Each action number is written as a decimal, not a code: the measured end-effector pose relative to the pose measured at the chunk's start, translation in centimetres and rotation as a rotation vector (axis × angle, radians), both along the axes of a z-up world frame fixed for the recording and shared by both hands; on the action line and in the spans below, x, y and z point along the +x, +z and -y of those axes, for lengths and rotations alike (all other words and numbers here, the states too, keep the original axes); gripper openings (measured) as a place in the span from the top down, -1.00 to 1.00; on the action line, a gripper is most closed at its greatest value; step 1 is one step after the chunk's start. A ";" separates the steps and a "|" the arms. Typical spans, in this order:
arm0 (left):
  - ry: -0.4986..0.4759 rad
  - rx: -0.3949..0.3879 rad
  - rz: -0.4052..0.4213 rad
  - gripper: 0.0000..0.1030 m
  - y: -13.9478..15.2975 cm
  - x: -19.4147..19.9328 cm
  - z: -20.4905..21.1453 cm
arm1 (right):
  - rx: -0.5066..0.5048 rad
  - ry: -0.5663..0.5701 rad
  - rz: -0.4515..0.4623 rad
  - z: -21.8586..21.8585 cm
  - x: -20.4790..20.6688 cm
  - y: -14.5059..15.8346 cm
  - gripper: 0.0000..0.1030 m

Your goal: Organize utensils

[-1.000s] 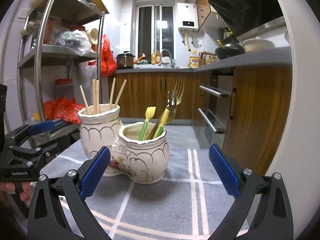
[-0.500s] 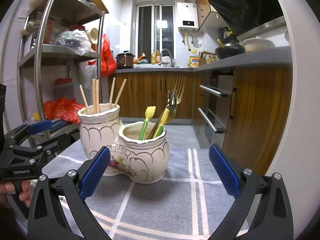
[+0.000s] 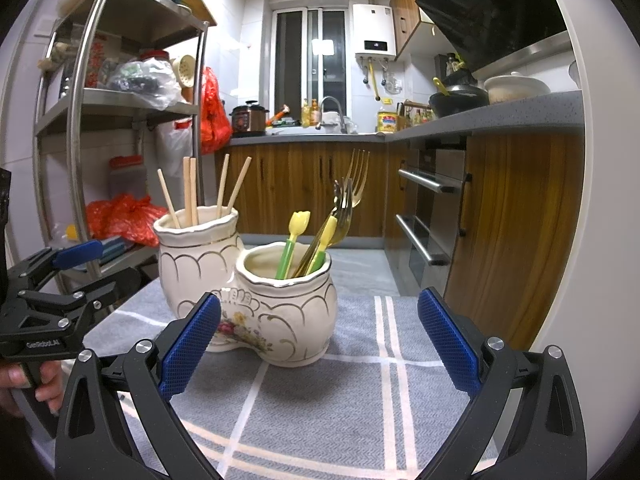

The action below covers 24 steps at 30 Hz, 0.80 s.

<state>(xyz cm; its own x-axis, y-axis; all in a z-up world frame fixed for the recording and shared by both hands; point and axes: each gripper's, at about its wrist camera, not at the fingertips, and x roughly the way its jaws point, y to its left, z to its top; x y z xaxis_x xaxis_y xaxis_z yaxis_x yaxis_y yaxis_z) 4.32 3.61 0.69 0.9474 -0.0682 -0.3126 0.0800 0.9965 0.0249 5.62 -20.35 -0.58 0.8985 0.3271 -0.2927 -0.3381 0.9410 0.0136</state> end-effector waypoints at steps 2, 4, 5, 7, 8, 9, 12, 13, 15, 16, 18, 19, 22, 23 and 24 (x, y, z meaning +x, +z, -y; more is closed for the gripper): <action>0.001 0.000 0.000 -0.89 0.0 0.0 0.0 | 0.000 -0.010 -0.001 0.1 -0.1 -0.1 -0.90; 0.000 0.000 0.001 -0.89 0.0 0.0 0.0 | 0.000 -0.010 -0.002 0.1 -0.1 -0.2 -0.90; 0.000 -0.001 0.001 -0.89 0.0 0.0 0.0 | 0.001 -0.010 -0.001 0.2 -0.1 -0.2 -0.90; 0.000 0.000 0.000 -0.89 0.0 0.0 0.0 | 0.000 -0.011 -0.002 0.1 0.0 -0.2 -0.90; 0.001 0.000 0.000 -0.89 0.0 0.0 0.0 | -0.001 -0.011 -0.003 0.1 -0.1 -0.2 -0.90; 0.001 0.000 0.000 -0.89 0.0 0.0 0.0 | 0.000 -0.011 -0.002 0.1 -0.1 -0.2 -0.90; 0.001 0.000 -0.001 -0.89 0.0 0.1 0.0 | 0.000 -0.011 -0.002 0.1 0.0 -0.1 -0.90; 0.002 0.000 -0.001 -0.89 0.0 0.0 0.0 | 0.000 -0.011 -0.003 0.1 0.0 -0.2 -0.90; 0.002 0.000 -0.002 -0.89 -0.1 0.1 0.0 | 0.000 -0.011 -0.003 0.2 -0.1 -0.2 -0.90; 0.002 0.000 -0.003 -0.89 -0.1 0.1 0.0 | 0.000 -0.010 -0.003 0.1 0.0 -0.2 -0.90; 0.001 0.000 -0.003 -0.89 -0.1 0.1 0.0 | 0.000 -0.010 -0.002 0.2 -0.1 -0.2 -0.90; 0.001 0.000 -0.004 -0.89 -0.1 0.1 0.0 | 0.000 -0.010 -0.002 0.1 0.0 -0.1 -0.90; 0.000 0.000 -0.002 -0.89 -0.1 0.1 0.0 | 0.000 -0.010 -0.003 0.1 0.0 -0.1 -0.90; 0.000 0.000 -0.001 -0.89 -0.1 0.2 0.0 | -0.001 -0.010 -0.004 0.1 0.0 -0.2 -0.90; 0.000 0.000 -0.003 -0.89 -0.1 0.2 0.0 | -0.001 -0.011 -0.003 0.1 0.0 -0.1 -0.90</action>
